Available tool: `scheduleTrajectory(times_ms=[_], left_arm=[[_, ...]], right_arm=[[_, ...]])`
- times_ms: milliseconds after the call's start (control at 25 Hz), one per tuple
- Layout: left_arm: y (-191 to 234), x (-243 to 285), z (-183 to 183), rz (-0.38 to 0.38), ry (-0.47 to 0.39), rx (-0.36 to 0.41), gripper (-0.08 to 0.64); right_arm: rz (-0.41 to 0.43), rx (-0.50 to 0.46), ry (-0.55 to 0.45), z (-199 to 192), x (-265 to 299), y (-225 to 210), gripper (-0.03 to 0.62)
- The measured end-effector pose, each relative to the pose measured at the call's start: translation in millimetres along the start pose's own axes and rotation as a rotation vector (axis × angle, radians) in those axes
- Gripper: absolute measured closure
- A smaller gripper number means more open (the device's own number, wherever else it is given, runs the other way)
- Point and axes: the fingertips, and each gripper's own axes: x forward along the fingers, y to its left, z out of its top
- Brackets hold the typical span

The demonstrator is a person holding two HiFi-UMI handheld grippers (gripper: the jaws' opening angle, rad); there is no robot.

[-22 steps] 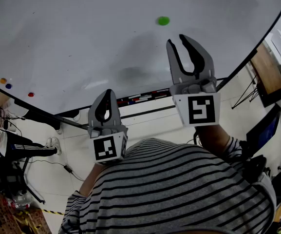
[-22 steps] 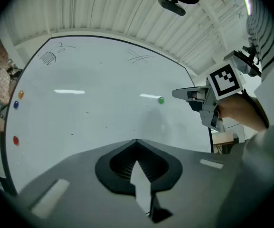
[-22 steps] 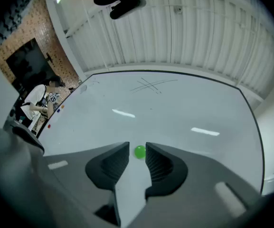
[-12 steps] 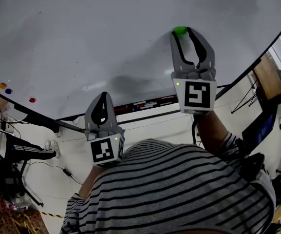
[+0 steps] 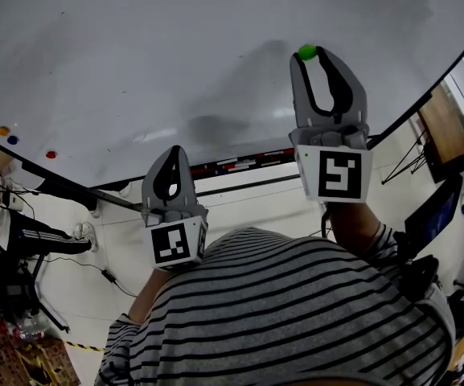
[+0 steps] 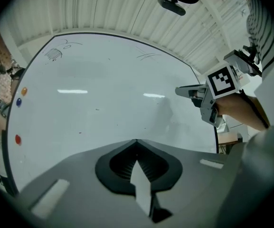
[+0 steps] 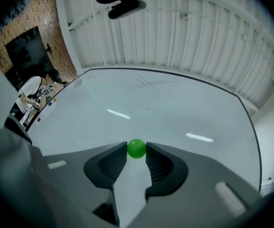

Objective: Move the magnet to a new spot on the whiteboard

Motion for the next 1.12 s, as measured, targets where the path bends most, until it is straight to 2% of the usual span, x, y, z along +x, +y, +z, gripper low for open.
scheduleTrajectory(times_ms=[320, 440, 520, 720, 1000, 1120], left_arm=[[-65.5, -28.1, 19.3, -0.034, -0.028, -0.001, 0.545], [-91.3, -44.7, 26.9, -0.031, -0.045, 0.020, 0.545], [-106.2, -56.6, 29.9, -0.017, -0.051, 0.029, 0.545], [-143.5, -95.2, 38.2, -0.011, -0.069, -0.031, 0.545], [-178.0, -133.4, 44.3, 0.012, -0.078, -0.017, 0.545], [-190.4, -140.2, 41.7, -0.011, -0.071, -0.001, 0.545]], right_arm=[[0.049, 0.097, -0.014, 30.7, -87.4, -23.9, 0.468], [0.059, 0.109, -0.019, 37.6, -123.4, -34.8, 0.468], [0.074, 0.110, -0.004, 35.0, -147.1, -38.1, 0.468], [0.117, 0.157, 0.076, 17.4, -199.8, -44.1, 0.468], [0.151, 0.193, 0.098, 13.9, -244.9, -48.9, 0.468], [0.158, 0.199, 0.096, 13.8, -250.9, -49.6, 0.468]])
